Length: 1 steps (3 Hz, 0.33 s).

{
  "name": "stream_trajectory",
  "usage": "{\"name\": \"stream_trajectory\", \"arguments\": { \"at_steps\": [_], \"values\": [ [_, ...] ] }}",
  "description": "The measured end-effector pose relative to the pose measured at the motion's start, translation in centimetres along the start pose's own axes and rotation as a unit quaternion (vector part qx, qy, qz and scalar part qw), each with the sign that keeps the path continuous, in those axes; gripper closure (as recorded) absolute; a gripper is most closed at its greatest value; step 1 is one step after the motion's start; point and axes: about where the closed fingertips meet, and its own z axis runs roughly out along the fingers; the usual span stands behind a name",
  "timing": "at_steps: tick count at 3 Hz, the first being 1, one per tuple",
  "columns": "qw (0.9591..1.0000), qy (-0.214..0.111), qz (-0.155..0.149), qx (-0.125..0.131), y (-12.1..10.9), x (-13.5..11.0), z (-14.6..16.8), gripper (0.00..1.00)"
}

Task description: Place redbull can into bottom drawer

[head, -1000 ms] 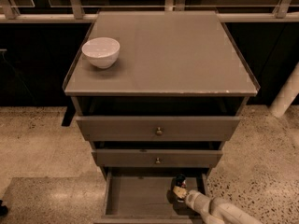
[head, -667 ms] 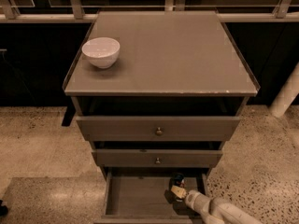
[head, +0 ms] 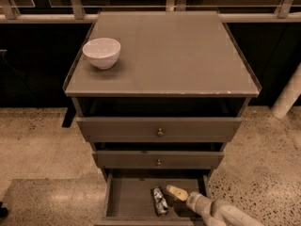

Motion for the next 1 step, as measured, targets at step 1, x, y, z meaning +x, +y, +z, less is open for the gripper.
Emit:
{"name": "stream_trajectory", "arguments": {
  "at_steps": [1],
  "values": [
    [1.0000,0.000,0.000,0.000,0.00,0.00,0.00,0.00]
  ]
}}
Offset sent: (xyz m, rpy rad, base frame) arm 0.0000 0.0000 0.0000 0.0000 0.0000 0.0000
